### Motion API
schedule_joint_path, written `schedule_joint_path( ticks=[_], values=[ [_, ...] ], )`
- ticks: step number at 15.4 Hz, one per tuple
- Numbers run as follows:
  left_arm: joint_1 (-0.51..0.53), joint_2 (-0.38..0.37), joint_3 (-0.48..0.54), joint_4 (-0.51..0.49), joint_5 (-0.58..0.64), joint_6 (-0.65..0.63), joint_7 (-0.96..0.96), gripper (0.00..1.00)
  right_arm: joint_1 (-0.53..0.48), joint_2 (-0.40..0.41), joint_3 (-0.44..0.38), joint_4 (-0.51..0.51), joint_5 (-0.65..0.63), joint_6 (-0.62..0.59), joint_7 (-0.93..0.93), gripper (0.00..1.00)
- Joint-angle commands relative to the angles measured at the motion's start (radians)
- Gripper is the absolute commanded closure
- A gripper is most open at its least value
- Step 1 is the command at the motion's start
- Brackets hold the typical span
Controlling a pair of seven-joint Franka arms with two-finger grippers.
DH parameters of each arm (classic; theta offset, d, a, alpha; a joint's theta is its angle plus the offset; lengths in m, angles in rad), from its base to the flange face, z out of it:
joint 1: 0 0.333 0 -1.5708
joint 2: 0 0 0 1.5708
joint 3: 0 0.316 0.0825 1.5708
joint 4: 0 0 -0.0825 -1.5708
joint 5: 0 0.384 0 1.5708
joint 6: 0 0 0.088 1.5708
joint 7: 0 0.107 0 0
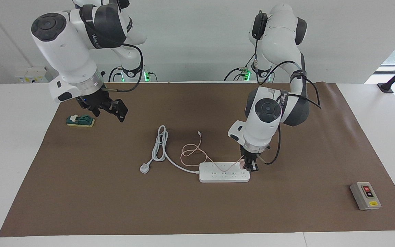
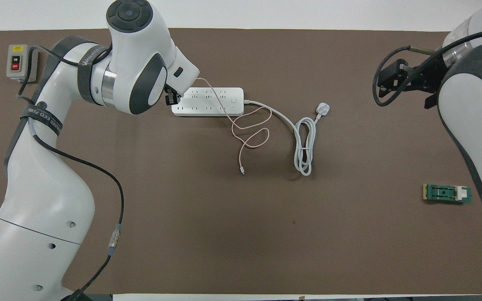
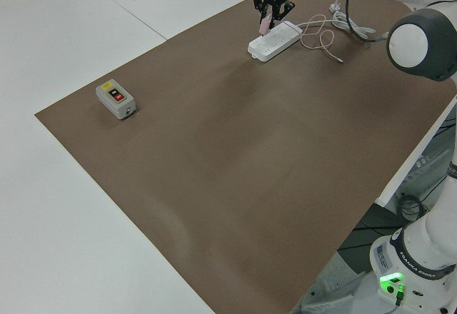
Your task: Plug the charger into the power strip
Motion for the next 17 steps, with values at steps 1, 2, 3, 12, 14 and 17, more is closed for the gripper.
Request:
schedule_joint_path(
  ticks=[1, 2, 3, 12, 14, 17],
  values=[
    [0.006, 0.013, 0.001, 0.022, -0.015, -0.024, 0.006, 1.0, -0.004, -0.124, 0.01, -0.15, -0.025, 0.021, -0.041, 0.0],
    [0.003, 0.011, 0.001, 0.012, -0.011, -0.017, 0.006, 1.0, -0.004, -0.137, 0.01, -0.17, -0.025, 0.027, -0.056, 0.0],
    [0.002, 0.005, -0.003, -0.004, -0.017, 0.008, 0.006, 1.0, -0.004, -0.15, 0.011, -0.184, -0.025, 0.021, -0.088, 0.0],
    [0.008, -0.053, -0.006, -0.157, -0.034, 0.151, 0.015, 1.0, -0.041, -0.271, 0.01, -0.379, -0.024, 0.058, -0.292, 0.0],
    [0.014, -0.052, -0.008, -0.149, -0.05, 0.149, 0.015, 1.0, -0.055, -0.277, 0.01, -0.399, -0.024, 0.063, -0.311, 0.0],
    [0.022, -0.052, -0.003, -0.156, -0.089, 0.16, 0.015, 1.0, -0.056, -0.291, 0.01, -0.425, -0.024, 0.077, -0.311, 0.0]
  ],
)
